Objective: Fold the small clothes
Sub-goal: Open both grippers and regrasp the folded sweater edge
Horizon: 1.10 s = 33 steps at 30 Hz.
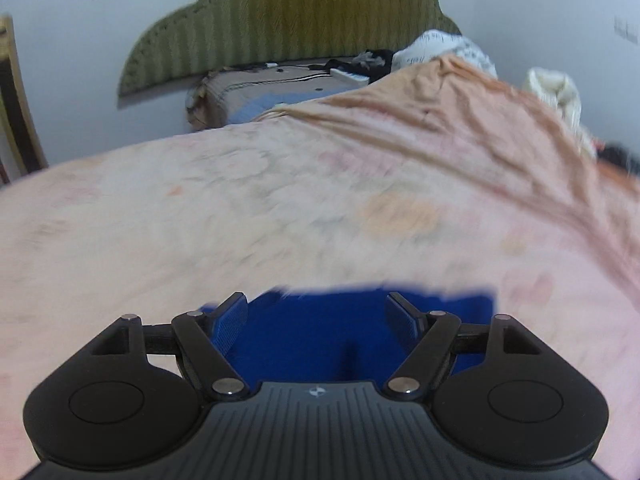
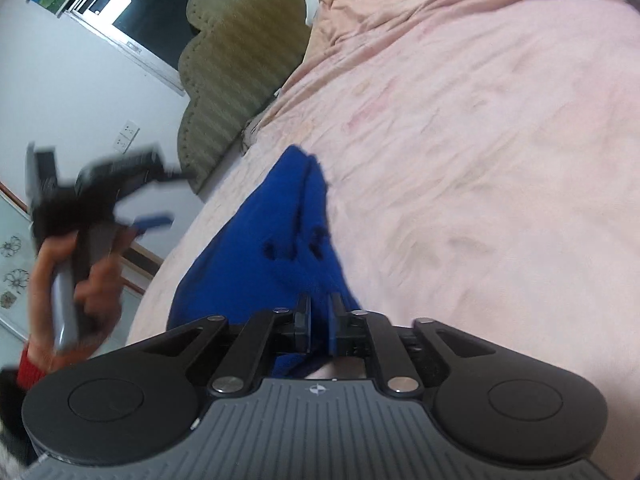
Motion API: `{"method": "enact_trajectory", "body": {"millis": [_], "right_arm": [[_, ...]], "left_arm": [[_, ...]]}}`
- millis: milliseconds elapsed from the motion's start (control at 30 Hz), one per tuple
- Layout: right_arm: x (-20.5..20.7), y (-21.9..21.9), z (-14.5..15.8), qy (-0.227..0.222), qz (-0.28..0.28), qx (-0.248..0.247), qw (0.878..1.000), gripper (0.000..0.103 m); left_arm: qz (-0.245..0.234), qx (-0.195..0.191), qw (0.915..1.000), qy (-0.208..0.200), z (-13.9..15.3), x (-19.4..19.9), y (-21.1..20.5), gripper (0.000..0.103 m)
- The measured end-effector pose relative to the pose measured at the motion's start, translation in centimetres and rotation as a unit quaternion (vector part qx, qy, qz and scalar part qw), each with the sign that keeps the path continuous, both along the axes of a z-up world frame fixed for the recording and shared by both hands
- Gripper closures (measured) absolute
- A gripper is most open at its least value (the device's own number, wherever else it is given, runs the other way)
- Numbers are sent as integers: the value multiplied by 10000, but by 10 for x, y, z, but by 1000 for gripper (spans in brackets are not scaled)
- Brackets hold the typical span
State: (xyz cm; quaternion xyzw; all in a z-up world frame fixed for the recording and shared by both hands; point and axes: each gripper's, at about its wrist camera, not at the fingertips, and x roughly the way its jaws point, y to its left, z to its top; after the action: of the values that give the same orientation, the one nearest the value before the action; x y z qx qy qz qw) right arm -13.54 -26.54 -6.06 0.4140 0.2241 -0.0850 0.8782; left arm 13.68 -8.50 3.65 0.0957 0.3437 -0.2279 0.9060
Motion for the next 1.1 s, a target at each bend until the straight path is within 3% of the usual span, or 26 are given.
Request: {"method": "enact_trajectory", "body": {"millis": [33, 100, 133, 233, 300, 333, 467, 533, 567, 600, 667, 733, 833, 867, 967, 1033, 1100], "right_arm": [[-3, -3, 4, -11, -61, -110, 9999, 85], [-5, -9, 14, 10, -249, -431, 9988, 67], [-2, -13, 21, -36, -252, -584, 9980, 67], [42, -20, 44, 63, 451, -924, 9947, 59], [79, -18, 54, 51, 792, -1272, 9887, 37], [96, -18, 56, 118, 889, -1387, 9863, 33], [166, -21, 42, 621, 1361, -1397, 9788, 34], [184, -21, 34, 762, 1349, -1512, 9763, 61], [189, -20, 33, 751, 1345, -1586, 9753, 87], [191, -21, 33, 691, 1334, -1598, 9756, 91], [192, -24, 34, 409, 1315, -1573, 9779, 91], [193, -26, 34, 267, 1255, -1787, 9755, 92], [201, -31, 21, 562, 1194, -1868, 9735, 89], [201, -35, 19, 640, 1114, -1840, 9745, 76], [186, -40, 29, 659, 856, -1899, 9758, 61], [176, -33, 42, 645, 555, -2382, 9675, 62], [175, -19, 58, 489, 597, -2843, 9556, 60]], "left_arm": [[17, 116, 9999, -116, -5, -7, 9, 27], [153, 277, 9992, -232, -15, -14, 27, 27], [322, 280, 9989, -193, -20, -12, 38, 27], [769, -40, 9967, 260, -31, 11, 63, 27], [923, -484, 9923, 669, -38, 27, 80, 27], [951, -689, 9898, 813, -40, 33, 86, 27], [995, -1170, 9807, 1210, -52, 53, 96, 27], [856, -1465, 9760, 1366, -56, 58, 93, 29], [775, -1601, 9738, 1417, -58, 59, 90, 30], [687, -1714, 9729, 1393, -59, 59, 86, 51], [699, -1539, 9786, 1172, -61, 57, 75, 77], [964, -1334, 9815, 974, -66, 58, 72, 85], [1219, -1245, 9813, 813, -72, 61, 79, 87], [1241, -1151, 9830, 713, -72, 60, 80, 87], [1239, -934, 9871, 405, -62, 47, 81, 87], [1292, -757, 9885, 219, -52, 38, 79, 86], [1261, -626, 9898, 222, -45, 30, 74, 85]]}}
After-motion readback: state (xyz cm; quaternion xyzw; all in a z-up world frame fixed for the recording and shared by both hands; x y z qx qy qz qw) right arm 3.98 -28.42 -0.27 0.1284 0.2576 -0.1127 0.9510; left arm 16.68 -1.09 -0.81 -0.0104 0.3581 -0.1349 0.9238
